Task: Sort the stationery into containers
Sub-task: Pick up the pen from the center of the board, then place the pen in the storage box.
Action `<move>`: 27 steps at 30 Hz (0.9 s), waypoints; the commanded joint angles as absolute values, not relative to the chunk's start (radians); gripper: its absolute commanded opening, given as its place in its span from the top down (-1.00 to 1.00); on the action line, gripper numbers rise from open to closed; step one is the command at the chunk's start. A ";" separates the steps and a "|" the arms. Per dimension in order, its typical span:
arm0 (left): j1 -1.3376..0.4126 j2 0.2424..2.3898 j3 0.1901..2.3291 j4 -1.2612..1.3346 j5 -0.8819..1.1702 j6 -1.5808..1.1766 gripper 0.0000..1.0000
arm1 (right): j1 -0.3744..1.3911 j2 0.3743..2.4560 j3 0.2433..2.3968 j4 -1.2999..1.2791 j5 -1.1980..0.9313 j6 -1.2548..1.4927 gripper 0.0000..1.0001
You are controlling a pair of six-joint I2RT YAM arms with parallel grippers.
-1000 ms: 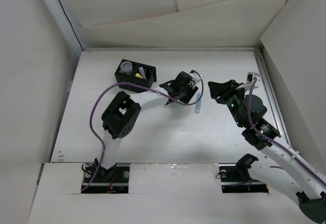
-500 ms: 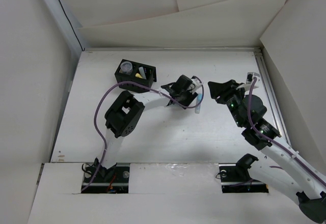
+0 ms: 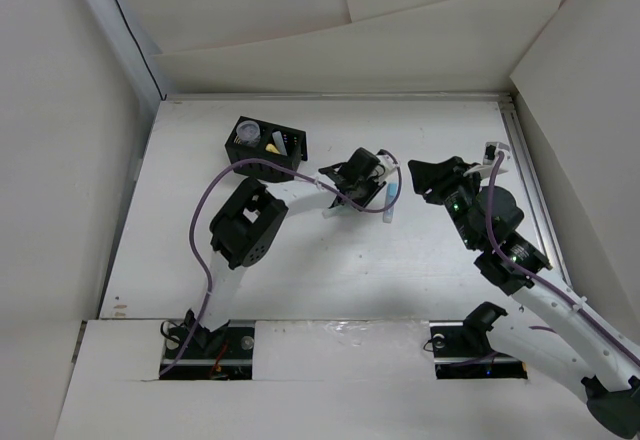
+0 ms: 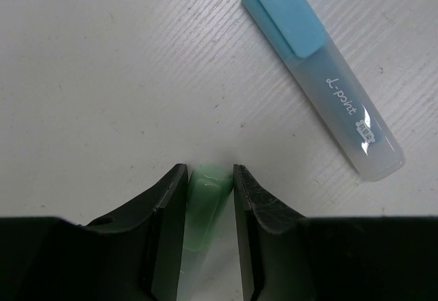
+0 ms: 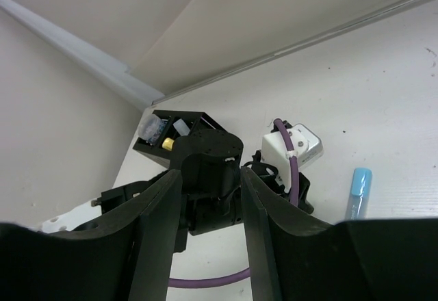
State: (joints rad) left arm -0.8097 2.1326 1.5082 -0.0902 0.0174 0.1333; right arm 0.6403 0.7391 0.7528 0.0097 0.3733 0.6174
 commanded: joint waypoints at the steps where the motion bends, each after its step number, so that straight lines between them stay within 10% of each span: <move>1: -0.804 2.146 1.523 -0.133 -0.015 0.135 0.76 | 0.635 0.733 0.796 0.061 0.374 0.611 0.08; 27: -0.569 1.715 1.427 0.162 -0.176 -0.300 0.96 | 0.635 0.724 0.796 0.061 0.374 0.611 0.08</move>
State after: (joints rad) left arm -0.5964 1.8030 1.4624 0.0662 -0.1371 -0.2180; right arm 0.6403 0.7391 0.7528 0.0097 0.3733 0.6174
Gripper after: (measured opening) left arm 0.254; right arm 0.458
